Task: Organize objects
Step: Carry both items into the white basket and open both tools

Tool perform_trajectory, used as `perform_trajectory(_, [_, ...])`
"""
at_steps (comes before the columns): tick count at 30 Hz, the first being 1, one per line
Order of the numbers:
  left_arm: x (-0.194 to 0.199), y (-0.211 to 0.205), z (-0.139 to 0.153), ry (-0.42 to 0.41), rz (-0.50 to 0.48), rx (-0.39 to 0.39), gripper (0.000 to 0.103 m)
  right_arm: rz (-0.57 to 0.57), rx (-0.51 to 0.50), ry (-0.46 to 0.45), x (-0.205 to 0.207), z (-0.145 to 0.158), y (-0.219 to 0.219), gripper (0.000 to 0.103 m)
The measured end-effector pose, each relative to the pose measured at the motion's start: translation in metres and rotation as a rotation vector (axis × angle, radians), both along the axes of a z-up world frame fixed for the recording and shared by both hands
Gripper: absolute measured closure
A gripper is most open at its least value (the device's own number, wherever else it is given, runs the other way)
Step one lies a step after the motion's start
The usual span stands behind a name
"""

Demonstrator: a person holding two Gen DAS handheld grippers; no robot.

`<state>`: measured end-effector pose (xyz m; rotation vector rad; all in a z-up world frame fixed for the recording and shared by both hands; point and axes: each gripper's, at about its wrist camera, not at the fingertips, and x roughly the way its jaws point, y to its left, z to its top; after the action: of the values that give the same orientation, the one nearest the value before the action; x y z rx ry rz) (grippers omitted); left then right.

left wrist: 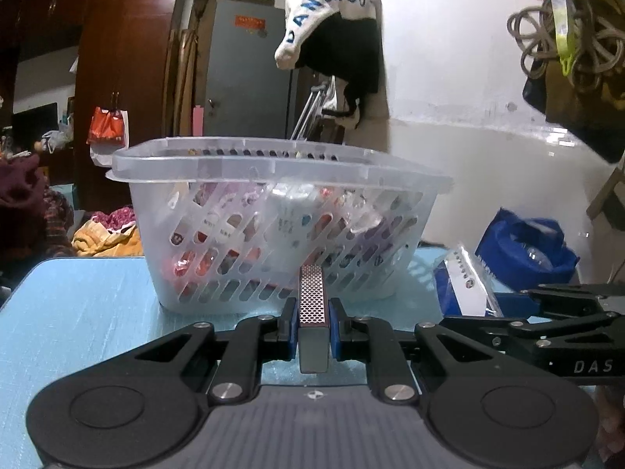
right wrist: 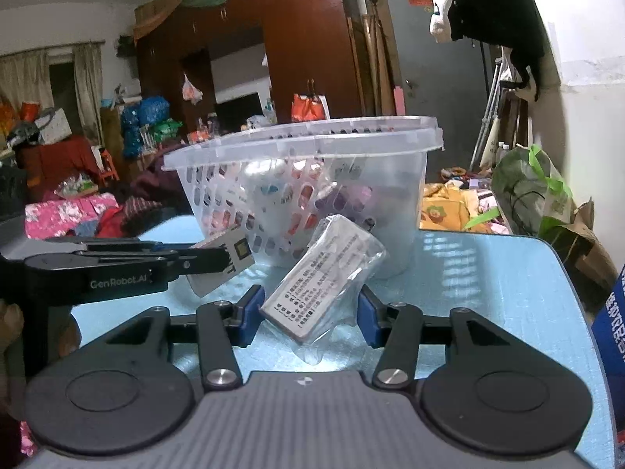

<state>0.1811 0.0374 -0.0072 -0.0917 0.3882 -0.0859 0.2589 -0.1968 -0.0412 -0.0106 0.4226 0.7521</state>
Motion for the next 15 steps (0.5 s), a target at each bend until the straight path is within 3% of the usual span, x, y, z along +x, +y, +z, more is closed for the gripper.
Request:
perform_trajectory(4, [-0.021,0.007,0.013,-0.132,-0.037,-0.028,0.084,0.009,0.063,-0.101,-0.018,0.008,-0.006,0.051])
perform_trajectory(6, [-0.032,0.015,0.031,-0.205,-0.032,-0.053,0.084,0.040,0.128,-0.116,-0.025,0.023,-0.009,0.051])
perform_trajectory(8, [-0.036,0.025,0.056,-0.263,-0.014,-0.076,0.084,0.046,0.164,-0.187,-0.031,0.046,-0.006,0.051])
perform_trajectory(12, [-0.012,0.039,0.106,-0.268,0.050,-0.053,0.084,-0.001,0.097,-0.288,-0.020,0.098,0.022,0.051])
perform_trajectory(15, [0.005,0.047,0.119,-0.214,0.076,-0.035,0.084,-0.042,0.046,-0.250,0.007,0.116,0.041,0.052])
